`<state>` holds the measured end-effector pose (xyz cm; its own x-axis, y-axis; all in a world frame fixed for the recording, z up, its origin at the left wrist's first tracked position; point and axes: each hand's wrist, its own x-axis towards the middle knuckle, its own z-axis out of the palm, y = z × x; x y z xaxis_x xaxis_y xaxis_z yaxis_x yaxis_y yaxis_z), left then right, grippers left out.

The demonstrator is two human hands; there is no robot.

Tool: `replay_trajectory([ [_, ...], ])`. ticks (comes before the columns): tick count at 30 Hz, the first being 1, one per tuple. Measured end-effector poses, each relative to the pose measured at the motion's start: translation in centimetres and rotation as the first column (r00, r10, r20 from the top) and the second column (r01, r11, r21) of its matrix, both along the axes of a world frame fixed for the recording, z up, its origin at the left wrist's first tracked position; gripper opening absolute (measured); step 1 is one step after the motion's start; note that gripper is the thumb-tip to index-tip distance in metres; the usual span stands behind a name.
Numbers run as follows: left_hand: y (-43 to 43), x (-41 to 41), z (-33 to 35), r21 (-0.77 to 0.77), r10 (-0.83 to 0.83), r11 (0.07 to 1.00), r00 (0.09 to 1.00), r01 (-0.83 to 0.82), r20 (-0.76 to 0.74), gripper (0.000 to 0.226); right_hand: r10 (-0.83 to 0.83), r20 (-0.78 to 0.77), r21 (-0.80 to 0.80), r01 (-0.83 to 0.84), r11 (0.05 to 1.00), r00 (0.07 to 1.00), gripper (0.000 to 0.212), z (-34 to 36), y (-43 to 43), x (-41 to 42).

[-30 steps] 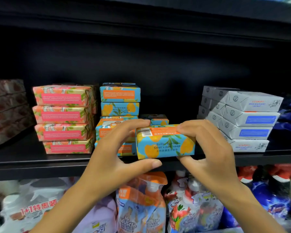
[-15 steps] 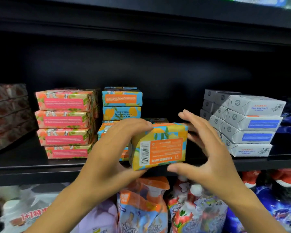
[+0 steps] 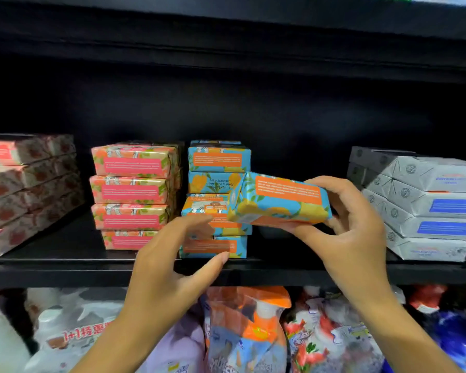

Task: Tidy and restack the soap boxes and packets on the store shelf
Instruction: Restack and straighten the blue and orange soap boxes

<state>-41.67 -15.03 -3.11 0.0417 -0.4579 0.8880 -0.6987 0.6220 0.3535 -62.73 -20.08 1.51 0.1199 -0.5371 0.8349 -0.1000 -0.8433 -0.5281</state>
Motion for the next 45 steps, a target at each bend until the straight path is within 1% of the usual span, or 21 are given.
replay_trajectory([
  [2,-0.1,0.6,-0.8,0.031,0.099,0.994,0.991,-0.102,0.095,0.028,-0.034,0.032,-0.042,0.036,0.998,0.999,0.042,0.4,-0.7,0.8],
  [4,-0.4,0.9,-1.7,0.036,0.154,0.986,0.970,-0.164,0.190,0.029,-0.094,-0.020,-0.126,0.091,0.988,0.995,0.039,1.0,-1.4,2.0],
  [7,-0.8,0.8,-2.7,-0.011,0.207,0.977,0.941,-0.212,0.267,0.029,-0.185,-0.126,-0.240,0.151,0.959,0.975,0.038,1.2,-2.2,4.2],
  [9,-1.0,0.9,-3.1,-0.036,0.212,0.977,0.936,-0.210,0.282,0.029,-0.247,-0.188,-0.300,0.184,0.936,0.951,0.037,1.0,-2.6,5.5],
  [11,-1.1,0.9,-3.3,-0.035,0.198,0.980,0.942,-0.196,0.270,0.028,-0.284,-0.236,-0.321,0.201,0.925,0.929,0.037,0.7,-2.8,5.9],
  [14,-1.2,1.0,-3.4,-0.008,0.190,0.981,0.949,-0.194,0.253,0.027,-0.298,-0.332,-0.374,0.165,0.913,0.895,0.040,0.4,-2.8,5.4],
  [16,-1.2,0.9,-3.4,-0.001,0.194,0.980,0.950,-0.200,0.246,0.027,-0.294,-0.361,-0.412,0.132,0.902,0.885,0.044,0.1,-2.5,5.0],
  [18,-1.1,0.8,-3.5,0.004,0.197,0.979,0.951,-0.204,0.240,0.026,-0.259,-0.341,-0.393,0.113,0.912,0.904,0.046,0.2,-2.2,4.9],
  [21,-1.0,0.8,-3.5,0.017,0.199,0.978,0.951,-0.209,0.237,0.024,-0.267,-0.323,-0.353,0.146,0.924,0.908,0.039,0.4,-2.2,5.3],
  [25,-0.7,0.6,-3.3,0.029,0.205,0.976,0.952,-0.217,0.229,0.025,-0.222,-0.326,-0.230,0.151,0.961,0.919,0.033,0.6,-2.6,5.7],
  [28,-0.6,0.5,-3.1,0.031,0.207,0.975,0.955,-0.218,0.213,0.025,-0.204,-0.335,-0.173,0.152,0.973,0.920,0.032,0.8,-2.9,5.7],
  [32,-0.5,0.2,-3.0,0.023,0.229,0.970,0.946,-0.240,0.230,0.026,-0.109,-0.348,-0.124,0.069,0.990,0.931,0.036,0.8,-3.2,5.0],
  [34,-0.6,0.0,-2.9,0.017,0.225,0.972,0.943,-0.236,0.247,0.026,-0.109,-0.287,-0.116,0.078,0.990,0.952,0.035,0.5,-3.9,3.7],
  [36,-0.8,-0.3,-2.9,0.008,0.220,0.973,0.933,-0.232,0.283,0.026,-0.167,-0.225,-0.086,0.152,0.985,0.960,0.026,0.0,-5.1,2.2],
  [37,-1.0,-0.7,-2.9,0.000,0.215,0.974,0.926,-0.226,0.311,0.026,-0.213,-0.239,-0.070,0.201,0.977,0.947,0.023,-0.4,-5.8,1.3],
  [38,-1.3,-1.1,-2.9,-0.008,0.209,0.976,0.917,-0.219,0.339,0.026,-0.262,-0.292,-0.063,0.255,0.965,0.920,0.022,-0.7,-6.6,0.6],
  [40,-1.8,-2.1,-3.0,-0.017,0.191,0.980,0.904,-0.200,0.383,0.024,-0.327,-0.456,-0.075,0.330,0.941,0.828,0.029,-1.4,-8.3,-0.4],
  [42,-2.4,-3.4,-3.0,-0.026,0.172,0.984,0.893,-0.177,0.415,0.019,-0.308,-0.603,-0.072,0.335,0.939,0.735,0.042,-1.6,-10.0,-0.7],
  [43,-2.8,-4.0,-3.0,-0.028,0.157,0.987,0.891,-0.160,0.426,0.015,-0.284,-0.662,-0.057,0.332,0.942,0.694,0.049,-1.6,-10.6,-0.6],
  [45,-3.3,-4.9,-2.9,-0.019,0.118,0.992,0.891,-0.122,0.439,0.015,-0.242,-0.749,-0.027,0.337,0.941,0.616,0.059,-1.3,-11.7,-0.2],
])
